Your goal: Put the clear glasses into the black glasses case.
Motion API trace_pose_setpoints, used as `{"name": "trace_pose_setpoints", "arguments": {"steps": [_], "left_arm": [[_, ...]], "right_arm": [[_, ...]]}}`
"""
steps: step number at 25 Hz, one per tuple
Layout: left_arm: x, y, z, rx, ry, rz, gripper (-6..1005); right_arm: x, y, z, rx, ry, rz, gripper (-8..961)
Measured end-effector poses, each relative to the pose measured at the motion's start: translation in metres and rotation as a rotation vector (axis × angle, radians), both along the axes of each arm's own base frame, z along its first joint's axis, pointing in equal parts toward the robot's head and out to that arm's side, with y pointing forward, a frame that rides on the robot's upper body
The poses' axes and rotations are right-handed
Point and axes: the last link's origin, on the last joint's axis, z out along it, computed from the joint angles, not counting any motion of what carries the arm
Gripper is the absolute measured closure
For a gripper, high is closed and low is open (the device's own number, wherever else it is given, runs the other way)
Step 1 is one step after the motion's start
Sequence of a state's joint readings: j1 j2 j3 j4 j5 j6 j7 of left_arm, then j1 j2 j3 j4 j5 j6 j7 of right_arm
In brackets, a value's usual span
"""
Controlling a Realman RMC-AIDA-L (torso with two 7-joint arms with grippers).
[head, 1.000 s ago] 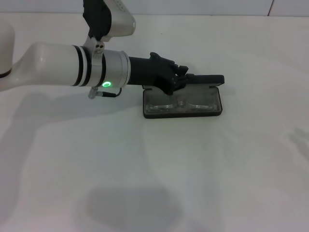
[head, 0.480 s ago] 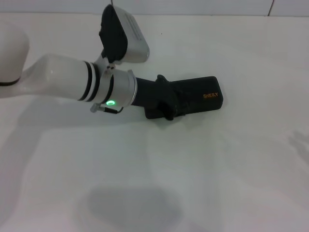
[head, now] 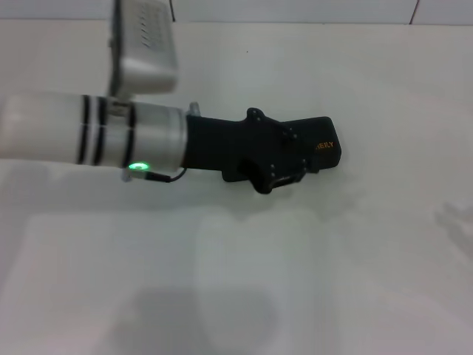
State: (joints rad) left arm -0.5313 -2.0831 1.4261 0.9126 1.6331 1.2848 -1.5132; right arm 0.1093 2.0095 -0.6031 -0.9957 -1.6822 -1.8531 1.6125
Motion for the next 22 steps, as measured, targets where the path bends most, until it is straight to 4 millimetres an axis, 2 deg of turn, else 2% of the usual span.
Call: {"name": "trace_pose_setpoints", "arguments": {"steps": [1,5,8,10,15,17,22], "left_arm": [[0.001,-0.004,0.006,-0.016,-0.017,-0.004,739],[0.007,-0.03,0.059,-0.079,-0.161,-0.084,730],[-0.004,-0.052,0.086,-0.094,-0.248,-0.204,724],[-0.013,-0.059,0.099,-0.081,-0.272,-0.216,720],[-0.029,-0.06,0.115,-0.047,-0.281,-0.13,485],[-0.034,-0.06,0.117,-0.041,-0.278,-0.111,279],[-0.041,-0.06,0.118,-0.048,-0.275,-0.086,262]], "right_arm": [[-0.002,0.001,-0.003,-0.013,0.007,0.016,767],[-0.017,0.009,-0.018,-0.084,0.007,0.106,767],[-0.035,0.017,-0.03,-0.083,0.018,0.24,610],[-0.045,0.02,-0.035,-0.064,0.038,0.317,561],[-0.073,0.033,-0.048,-0.077,0.062,0.466,438],[-0.084,0.04,-0.056,-0.116,0.061,0.51,389],[-0.104,0.052,-0.069,-0.177,0.066,0.58,283]]}}
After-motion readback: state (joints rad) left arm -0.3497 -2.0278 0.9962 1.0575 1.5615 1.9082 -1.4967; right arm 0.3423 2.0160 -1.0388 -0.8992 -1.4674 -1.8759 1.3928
